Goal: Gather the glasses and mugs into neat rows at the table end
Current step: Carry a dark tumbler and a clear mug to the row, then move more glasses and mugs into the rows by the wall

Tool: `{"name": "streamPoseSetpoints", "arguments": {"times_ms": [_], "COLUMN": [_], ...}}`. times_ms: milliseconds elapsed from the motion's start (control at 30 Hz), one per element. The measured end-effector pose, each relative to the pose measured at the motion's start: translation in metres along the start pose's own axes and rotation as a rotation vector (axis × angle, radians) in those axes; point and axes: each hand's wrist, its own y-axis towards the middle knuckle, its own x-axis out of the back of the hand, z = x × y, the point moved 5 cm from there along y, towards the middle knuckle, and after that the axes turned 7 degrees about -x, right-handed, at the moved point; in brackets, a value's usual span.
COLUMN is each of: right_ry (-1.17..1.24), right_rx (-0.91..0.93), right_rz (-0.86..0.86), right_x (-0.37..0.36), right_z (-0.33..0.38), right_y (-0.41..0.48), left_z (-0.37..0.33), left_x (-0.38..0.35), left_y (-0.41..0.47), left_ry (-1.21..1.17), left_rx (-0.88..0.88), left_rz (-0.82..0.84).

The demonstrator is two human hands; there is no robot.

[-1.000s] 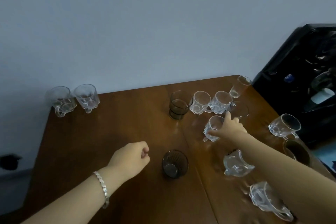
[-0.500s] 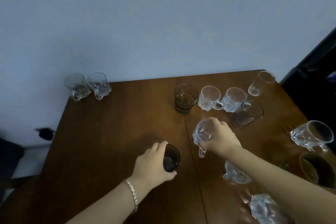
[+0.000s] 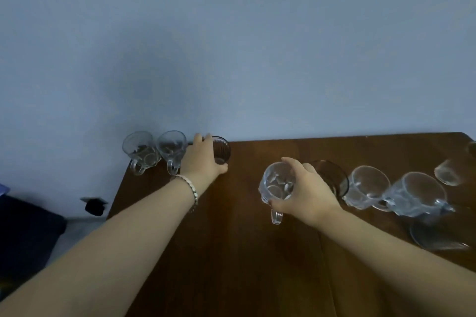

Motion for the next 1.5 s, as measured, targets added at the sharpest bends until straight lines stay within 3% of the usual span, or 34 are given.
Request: {"name": "streamPoseSetpoints", "arguments": {"times_ms": [267, 533, 667, 800, 933, 1067, 1167, 1267, 1500], "right_ry": [-0.038, -0.012, -0.049, -0.174, -0.306, -0.314, -0.283, -0.257, -0.379], "right_rx": [-0.003, -0.063, -0.082, 0.104, 0.167, 0.021, -0.122, -0.206, -0.005], "right_rz": [-0.028, -0.043, -0.002, -0.012, -0.039, -0.090, -0.108, -0.110, -0.026], "right_x": [-0.033, -0.048, -0.041, -0.008, 0.044, 0.098, 0.122, 0.127, 0.101], "right_z": [0.049, 0.057, 0.048, 0.036, -0.004, -0.071, -0.121, -0.155, -0.148], "right_y": [0.089, 0.149, 0.121, 0.048, -0.019, -0.057, -0.069, -0.068, -0.010], "left_z": [0.036, 0.042, 0.023, -0.020, -0.081, -0.150, -0.177, -0.184, -0.163], "left_x": [-0.005, -0.006, -0.001, -0.001, -0.021, -0.057, -0.084, -0.095, -0.090], "left_y": [0.069, 0.059, 0.029, -0.008, -0.038, -0.054, -0.056, -0.057, -0.066], "left_ry": [-0.048, 0.007, 0.171, 0.131, -0.093, -0.141, -0.080, -0.075, -0.063], "left_rx": [-0.023, -0.138, -0.190, -0.272, -0.344, -0.350, -0.277, -0.180, -0.089], "left_rz": [0.003, -0.027, -0.085, -0.093, 0.125, 0.344, 0.377, 0.263, 0.271]}}
